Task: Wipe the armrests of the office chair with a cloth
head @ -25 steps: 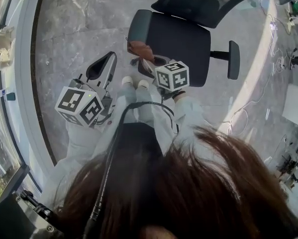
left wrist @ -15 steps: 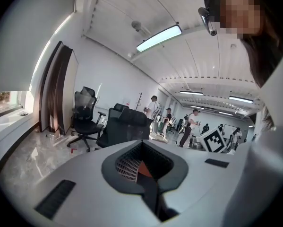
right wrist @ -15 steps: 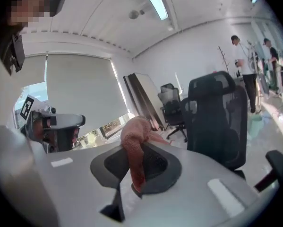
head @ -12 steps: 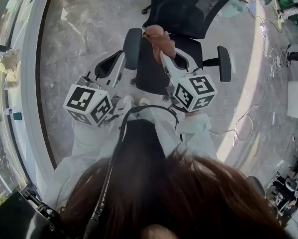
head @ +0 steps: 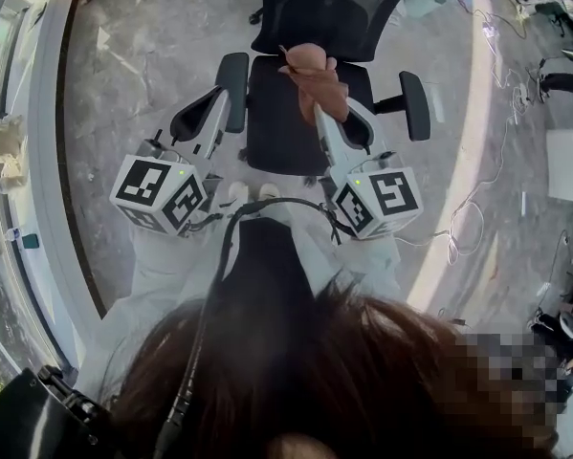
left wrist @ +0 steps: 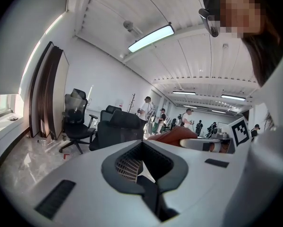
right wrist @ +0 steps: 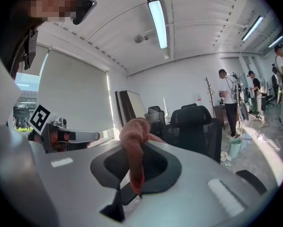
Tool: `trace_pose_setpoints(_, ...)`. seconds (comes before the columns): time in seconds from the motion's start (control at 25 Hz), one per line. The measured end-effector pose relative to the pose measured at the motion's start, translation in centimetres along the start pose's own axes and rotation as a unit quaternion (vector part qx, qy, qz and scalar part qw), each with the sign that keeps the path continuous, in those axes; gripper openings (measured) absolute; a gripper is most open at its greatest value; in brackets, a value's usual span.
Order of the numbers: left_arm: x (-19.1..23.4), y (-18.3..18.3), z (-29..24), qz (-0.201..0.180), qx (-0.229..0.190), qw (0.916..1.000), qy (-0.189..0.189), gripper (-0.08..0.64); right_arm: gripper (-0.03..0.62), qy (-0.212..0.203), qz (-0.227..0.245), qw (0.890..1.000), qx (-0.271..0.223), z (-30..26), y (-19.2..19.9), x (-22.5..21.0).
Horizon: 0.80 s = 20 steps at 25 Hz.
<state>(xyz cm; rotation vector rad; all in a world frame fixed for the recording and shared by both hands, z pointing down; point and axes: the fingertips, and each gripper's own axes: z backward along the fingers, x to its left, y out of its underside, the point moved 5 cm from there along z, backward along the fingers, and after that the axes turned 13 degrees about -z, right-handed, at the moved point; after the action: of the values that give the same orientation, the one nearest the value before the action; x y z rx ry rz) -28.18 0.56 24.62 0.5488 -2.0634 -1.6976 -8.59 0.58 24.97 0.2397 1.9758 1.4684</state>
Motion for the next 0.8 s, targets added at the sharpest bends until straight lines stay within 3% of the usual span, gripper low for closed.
trace_pose_setpoints(0.8, -0.4, 1.2, 0.4, 0.008, 0.014, 0.9999, 0.005, 0.003, 0.034, -0.01, 0.009, 1.0, 0.013, 0.1, 0.7, 0.8)
